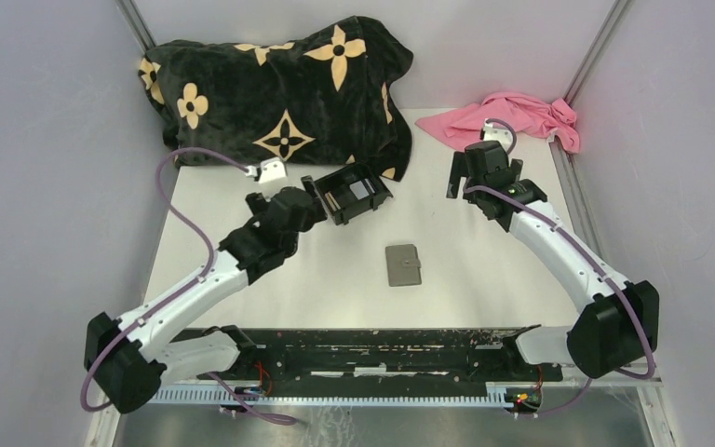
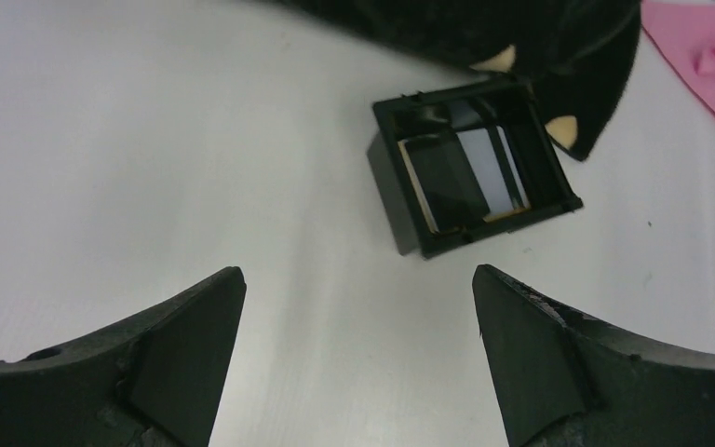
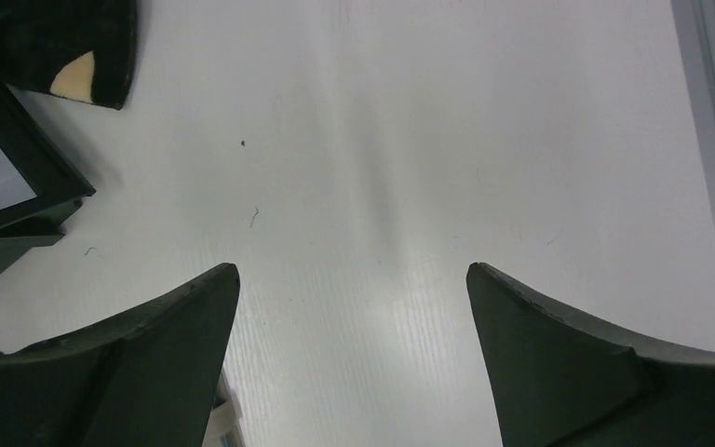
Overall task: Put the credit cards into the card holder
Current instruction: Reset both arms
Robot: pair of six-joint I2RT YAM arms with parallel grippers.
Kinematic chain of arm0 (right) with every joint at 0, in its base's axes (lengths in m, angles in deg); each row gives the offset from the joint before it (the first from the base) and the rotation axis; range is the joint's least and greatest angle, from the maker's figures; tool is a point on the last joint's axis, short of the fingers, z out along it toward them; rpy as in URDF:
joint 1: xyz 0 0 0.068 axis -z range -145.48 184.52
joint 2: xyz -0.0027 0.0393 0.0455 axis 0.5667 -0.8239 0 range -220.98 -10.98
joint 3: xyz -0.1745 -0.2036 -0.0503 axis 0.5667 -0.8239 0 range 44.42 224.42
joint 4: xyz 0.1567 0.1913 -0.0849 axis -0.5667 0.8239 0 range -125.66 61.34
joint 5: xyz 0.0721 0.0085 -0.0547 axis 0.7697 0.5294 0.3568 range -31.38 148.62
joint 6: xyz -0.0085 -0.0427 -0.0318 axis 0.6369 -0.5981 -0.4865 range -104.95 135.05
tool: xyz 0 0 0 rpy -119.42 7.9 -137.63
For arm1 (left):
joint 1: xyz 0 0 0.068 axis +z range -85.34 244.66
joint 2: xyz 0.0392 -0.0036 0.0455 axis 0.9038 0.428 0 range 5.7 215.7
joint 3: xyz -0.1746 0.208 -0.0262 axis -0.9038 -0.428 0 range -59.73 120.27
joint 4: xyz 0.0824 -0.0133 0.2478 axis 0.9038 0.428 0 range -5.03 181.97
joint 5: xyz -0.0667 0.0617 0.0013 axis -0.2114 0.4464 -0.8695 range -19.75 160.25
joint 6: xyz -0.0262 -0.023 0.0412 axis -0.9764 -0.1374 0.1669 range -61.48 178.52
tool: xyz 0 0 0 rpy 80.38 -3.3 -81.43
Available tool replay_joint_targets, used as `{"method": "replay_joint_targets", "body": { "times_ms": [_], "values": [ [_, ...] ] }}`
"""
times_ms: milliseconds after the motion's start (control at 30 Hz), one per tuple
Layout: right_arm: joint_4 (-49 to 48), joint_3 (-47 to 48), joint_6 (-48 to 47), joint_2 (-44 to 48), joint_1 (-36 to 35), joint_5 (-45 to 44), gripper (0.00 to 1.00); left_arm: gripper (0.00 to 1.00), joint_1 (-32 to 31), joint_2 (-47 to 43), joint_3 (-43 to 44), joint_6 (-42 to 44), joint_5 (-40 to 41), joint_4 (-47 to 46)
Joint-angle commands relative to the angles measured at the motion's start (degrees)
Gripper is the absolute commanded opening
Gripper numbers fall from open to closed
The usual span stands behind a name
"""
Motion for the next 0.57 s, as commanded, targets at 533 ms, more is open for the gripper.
{"method": "replay_joint_targets", "body": {
  "times_ms": [533],
  "values": [
    [2.5, -1.7, 5.1, 7.7, 0.1, -8.0, 1.0, 0.99, 4.6, -9.8, -10.7, 10.2, 3.2, -15.3]
  ]
}}
